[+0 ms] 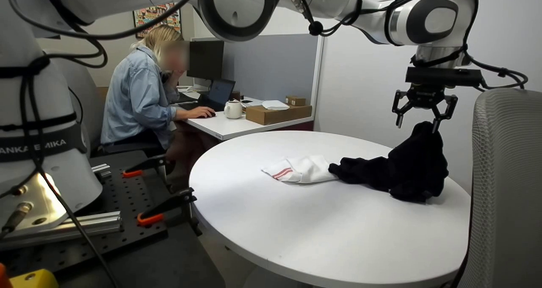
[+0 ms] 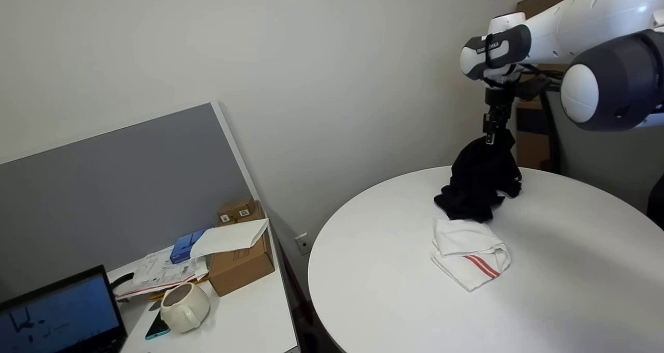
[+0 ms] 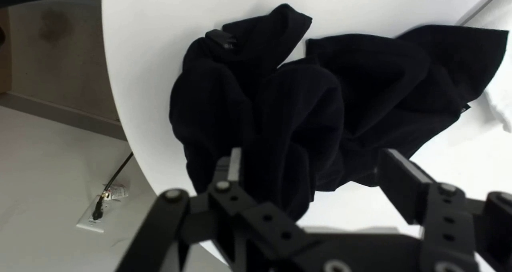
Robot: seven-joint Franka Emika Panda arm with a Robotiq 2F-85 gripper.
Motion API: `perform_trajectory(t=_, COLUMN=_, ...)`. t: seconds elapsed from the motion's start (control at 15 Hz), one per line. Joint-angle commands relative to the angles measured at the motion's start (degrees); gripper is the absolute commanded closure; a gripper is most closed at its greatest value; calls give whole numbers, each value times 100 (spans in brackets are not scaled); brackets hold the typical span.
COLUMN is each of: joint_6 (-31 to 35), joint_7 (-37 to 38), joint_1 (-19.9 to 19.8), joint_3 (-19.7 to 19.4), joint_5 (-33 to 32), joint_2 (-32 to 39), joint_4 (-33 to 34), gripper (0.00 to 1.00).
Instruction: Remove the black object from the chair and put it on the table
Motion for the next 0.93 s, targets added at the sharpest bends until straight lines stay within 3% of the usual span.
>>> perform_trajectory(t=0.0, joint_6=-47, joint_7=-50, joint_1=40, joint_3=-23, joint_5=38, joint_2=0, joint_4=123, gripper=0)
perform_trajectory(t=0.47, joint_6=-210, joint_7=553, joint_1=165, joint_3=-35, joint_5=81, joint_2=-353, joint_4=17, gripper=0)
perform_trajectory(t=0.87, joint_6=-391, joint_7=2447, joint_1=401, joint_3=-116, joint_5=47, joint_2=-856, joint_4=-27, gripper=0)
